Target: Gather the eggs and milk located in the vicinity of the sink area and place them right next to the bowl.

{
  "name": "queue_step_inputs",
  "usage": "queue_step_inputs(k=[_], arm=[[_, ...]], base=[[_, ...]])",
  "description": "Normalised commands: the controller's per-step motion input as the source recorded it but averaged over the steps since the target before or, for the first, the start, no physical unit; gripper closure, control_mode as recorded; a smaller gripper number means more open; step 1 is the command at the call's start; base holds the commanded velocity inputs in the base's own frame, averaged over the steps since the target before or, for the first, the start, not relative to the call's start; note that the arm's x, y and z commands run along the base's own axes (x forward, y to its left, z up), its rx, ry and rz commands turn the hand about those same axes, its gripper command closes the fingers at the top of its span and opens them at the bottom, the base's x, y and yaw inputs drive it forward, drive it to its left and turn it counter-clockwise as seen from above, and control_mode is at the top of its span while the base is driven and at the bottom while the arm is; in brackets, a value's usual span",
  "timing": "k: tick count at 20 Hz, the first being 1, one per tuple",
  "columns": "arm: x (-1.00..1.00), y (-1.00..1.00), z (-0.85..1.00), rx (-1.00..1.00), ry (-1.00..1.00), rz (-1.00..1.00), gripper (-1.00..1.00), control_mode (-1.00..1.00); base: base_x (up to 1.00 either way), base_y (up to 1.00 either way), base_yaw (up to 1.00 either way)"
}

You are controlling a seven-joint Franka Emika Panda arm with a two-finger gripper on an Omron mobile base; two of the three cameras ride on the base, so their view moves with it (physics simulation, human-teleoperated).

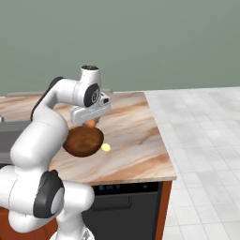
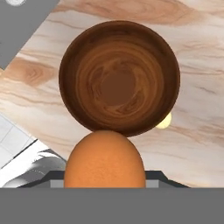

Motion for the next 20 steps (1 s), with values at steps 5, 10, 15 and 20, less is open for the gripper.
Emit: queue_step_inputs(k=[5, 10, 15, 20], arm=[[-0.21, -0.15, -0.29, 0.10, 0.00, -0.01, 1.00, -1.00], [-0.34, -0.26, -0.06, 0.19, -0.03, -0.04, 1.00, -1.00], [-0.12, -0.35, 0.00, 0.21, -0.08, -0.04, 1.00, -1.00], [-0.01, -0.31, -0.11, 0.18, -0.13, -0.03, 1.00, -1.00]], base=[[0.00, 0.00, 0.00], [0.00, 0.00, 0.00], [0.00, 0.00, 0.00], [0.00, 0.00, 0.00]])
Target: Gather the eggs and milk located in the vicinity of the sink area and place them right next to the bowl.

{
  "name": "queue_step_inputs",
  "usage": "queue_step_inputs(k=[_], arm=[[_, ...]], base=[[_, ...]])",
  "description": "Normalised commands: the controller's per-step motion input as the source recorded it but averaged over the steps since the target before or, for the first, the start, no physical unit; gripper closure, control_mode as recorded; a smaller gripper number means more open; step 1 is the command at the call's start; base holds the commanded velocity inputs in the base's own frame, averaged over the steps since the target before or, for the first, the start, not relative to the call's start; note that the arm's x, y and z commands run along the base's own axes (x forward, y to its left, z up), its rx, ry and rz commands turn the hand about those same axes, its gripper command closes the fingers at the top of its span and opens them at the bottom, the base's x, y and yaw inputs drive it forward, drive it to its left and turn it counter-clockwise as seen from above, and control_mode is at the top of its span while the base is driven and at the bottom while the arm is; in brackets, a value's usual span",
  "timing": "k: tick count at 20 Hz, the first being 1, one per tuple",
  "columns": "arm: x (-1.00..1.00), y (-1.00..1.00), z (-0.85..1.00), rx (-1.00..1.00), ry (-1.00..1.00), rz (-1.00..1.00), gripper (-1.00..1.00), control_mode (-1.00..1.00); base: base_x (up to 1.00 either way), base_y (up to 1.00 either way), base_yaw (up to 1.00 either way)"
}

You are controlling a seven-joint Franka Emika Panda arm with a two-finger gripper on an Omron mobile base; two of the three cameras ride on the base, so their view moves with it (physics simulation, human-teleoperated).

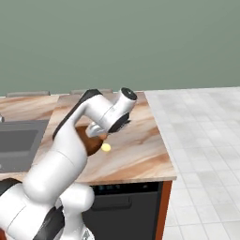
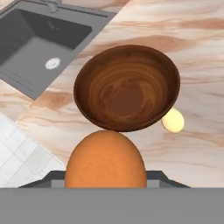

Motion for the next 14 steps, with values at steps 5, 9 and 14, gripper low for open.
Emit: queue_step_inputs(k=[5, 9, 14], arm=[[0.00, -0.01, -0.68, 0.08, -0.26, 0.00, 1.00, -1.00], [0.00, 0.00, -0.77, 0.01, -0.28, 0.00, 1.00, -1.00], [0.00, 0.00, -0.55, 0.00, -0.22, 0.00, 1.00, -1.00]], base=[[0.00, 0.00, 0.00], [0.00, 0.00, 0.00], [0.00, 0.00, 0.00]])
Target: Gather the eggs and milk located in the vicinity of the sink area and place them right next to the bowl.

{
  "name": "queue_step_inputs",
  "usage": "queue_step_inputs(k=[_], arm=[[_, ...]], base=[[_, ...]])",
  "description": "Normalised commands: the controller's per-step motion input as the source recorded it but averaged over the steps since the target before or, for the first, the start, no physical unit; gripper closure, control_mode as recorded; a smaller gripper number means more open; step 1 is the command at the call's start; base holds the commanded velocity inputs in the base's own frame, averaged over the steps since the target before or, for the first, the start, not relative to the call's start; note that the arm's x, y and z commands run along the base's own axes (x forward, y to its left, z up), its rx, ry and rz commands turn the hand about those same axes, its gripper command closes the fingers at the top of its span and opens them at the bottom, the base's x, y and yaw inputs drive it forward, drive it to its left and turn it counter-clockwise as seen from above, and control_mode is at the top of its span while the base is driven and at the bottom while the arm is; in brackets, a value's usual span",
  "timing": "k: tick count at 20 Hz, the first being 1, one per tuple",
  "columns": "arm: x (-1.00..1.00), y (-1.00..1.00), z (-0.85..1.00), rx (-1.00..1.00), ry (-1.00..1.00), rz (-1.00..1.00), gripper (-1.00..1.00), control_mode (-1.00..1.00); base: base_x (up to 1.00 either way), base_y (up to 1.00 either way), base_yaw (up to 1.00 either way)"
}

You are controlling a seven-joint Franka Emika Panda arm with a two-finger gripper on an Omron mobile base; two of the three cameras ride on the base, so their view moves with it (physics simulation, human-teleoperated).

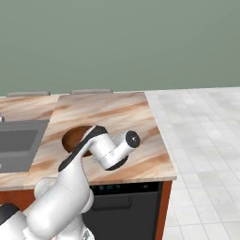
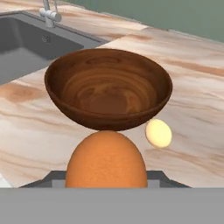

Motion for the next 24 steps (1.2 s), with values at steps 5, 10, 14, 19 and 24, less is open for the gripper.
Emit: queue_step_inputs(k=[5, 10, 14, 19, 24], arm=[[0.13, 0.00, -0.06, 0.00, -0.02, 0.02, 1.00, -1.00], [0.43, 0.00, 0.01, 0.00, 0.24, 0.11, 1.00, -1.00], [0.33, 0.00, 0.00, 0.00, 0.32, 0.12, 1.00, -1.00], [0.12, -0.05, 0.00, 0.00, 0.20, 0.11, 1.00, -1.00], [0.00, -0.16, -0.01, 0.00, 0.00, 0.04, 1.00, -1.00]], base=[[0.00, 0.00, 0.00], [0.00, 0.00, 0.00], [0.00, 0.00, 0.00], [0.00, 0.00, 0.00], [0.00, 0.00, 0.00]])
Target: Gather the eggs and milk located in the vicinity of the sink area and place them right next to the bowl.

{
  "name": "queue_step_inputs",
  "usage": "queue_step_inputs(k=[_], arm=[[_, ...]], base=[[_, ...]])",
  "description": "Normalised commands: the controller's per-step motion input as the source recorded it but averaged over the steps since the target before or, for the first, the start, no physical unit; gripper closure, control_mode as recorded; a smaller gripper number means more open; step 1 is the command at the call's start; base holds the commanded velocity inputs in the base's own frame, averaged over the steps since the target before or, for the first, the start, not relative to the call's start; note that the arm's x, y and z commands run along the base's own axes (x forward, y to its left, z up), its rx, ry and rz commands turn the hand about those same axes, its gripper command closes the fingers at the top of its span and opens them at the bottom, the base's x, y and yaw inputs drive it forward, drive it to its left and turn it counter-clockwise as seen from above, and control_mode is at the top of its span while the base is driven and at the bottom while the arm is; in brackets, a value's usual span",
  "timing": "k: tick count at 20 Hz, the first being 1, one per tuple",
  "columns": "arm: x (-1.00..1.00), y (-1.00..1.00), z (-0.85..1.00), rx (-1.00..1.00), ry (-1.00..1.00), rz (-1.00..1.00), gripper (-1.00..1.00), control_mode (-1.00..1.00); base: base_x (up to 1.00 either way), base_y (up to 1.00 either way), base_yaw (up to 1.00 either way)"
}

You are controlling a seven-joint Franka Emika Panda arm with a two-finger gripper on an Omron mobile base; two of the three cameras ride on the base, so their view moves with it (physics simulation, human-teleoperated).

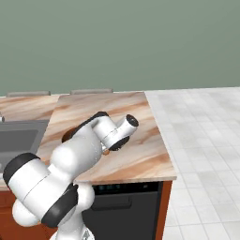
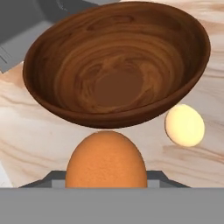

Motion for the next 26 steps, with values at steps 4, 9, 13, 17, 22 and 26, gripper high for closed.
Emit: queue_step_inputs(k=[4, 9, 13, 17, 22, 26], arm=[[0.00, -0.05, -0.13, 0.00, 0.00, 0.02, 1.00, -1.00], [0.00, 0.00, -0.28, 0.00, 0.00, 0.01, 1.00, -1.00], [0.02, 0.00, -0.34, 0.00, 0.02, 0.00, 1.00, -1.00], [0.00, 0.01, -0.29, 0.00, 0.01, 0.00, 1.00, -1.00], [0.00, 0.00, -0.16, 0.00, 0.00, 0.00, 1.00, -1.00], [0.00, 0.18, 0.00, 0.00, 0.00, 0.00, 1.00, -1.00]], base=[[0.00, 0.00, 0.00], [0.00, 0.00, 0.00], [0.00, 0.00, 0.00], [0.00, 0.00, 0.00], [0.00, 0.00, 0.00], [0.00, 0.00, 0.00]])
